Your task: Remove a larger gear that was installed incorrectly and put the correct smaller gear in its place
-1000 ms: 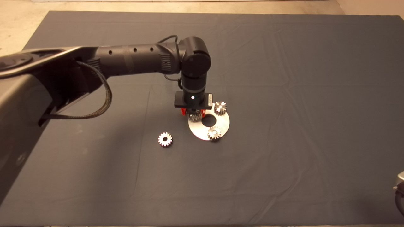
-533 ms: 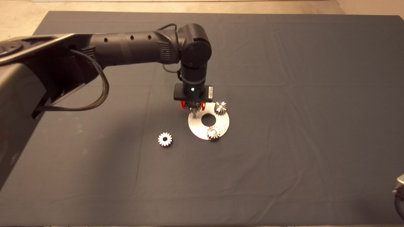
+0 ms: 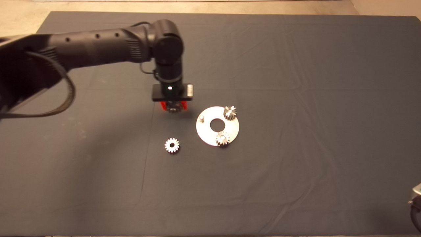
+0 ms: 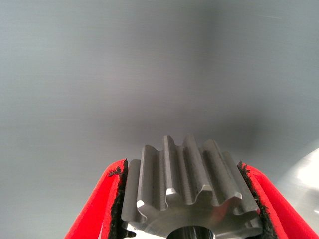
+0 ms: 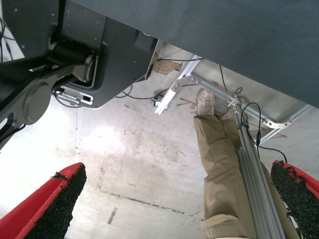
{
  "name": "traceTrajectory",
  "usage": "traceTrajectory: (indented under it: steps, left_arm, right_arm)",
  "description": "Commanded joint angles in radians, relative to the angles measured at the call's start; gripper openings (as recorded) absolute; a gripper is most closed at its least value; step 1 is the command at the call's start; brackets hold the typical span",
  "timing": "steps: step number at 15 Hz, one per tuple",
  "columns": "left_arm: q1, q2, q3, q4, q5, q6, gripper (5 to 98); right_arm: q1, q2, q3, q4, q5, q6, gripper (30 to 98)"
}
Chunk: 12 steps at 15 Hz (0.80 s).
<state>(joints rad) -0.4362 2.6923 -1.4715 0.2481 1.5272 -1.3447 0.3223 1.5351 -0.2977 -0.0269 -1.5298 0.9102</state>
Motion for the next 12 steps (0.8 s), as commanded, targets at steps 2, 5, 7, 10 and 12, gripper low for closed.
traceTrajectory:
  steps: [2, 5, 7, 10, 12]
  left_arm:
    - [-0.029, -0.059, 0.071, -0.007, 0.131, 0.006, 45.9]
    - [-0.027, -0.091, 0.074, -0.001, 0.131, 0.006, 46.0]
    - [-0.027, -0.114, 0.074, -0.001, 0.131, 0.006, 46.2]
    - [-0.027, -0.148, 0.102, 0.0, 0.131, 0.006, 46.6]
    - [-0.027, -0.147, 0.103, 0.003, 0.131, 0.006, 48.5]
  right_arm:
    - [-0.005, 0.001, 0.005, -0.03, -0.124, -0.002, 97.7]
    - [-0.005, -0.005, 0.006, -0.03, -0.123, -0.002, 97.7]
    - [-0.005, -0.003, 0.006, -0.03, -0.123, -0.002, 97.7]
    - [-0.005, 0.0, 0.006, -0.03, -0.122, -0.002, 97.7]
    - [-0.005, 0.003, 0.006, -0.03, -0.122, -0.002, 97.7]
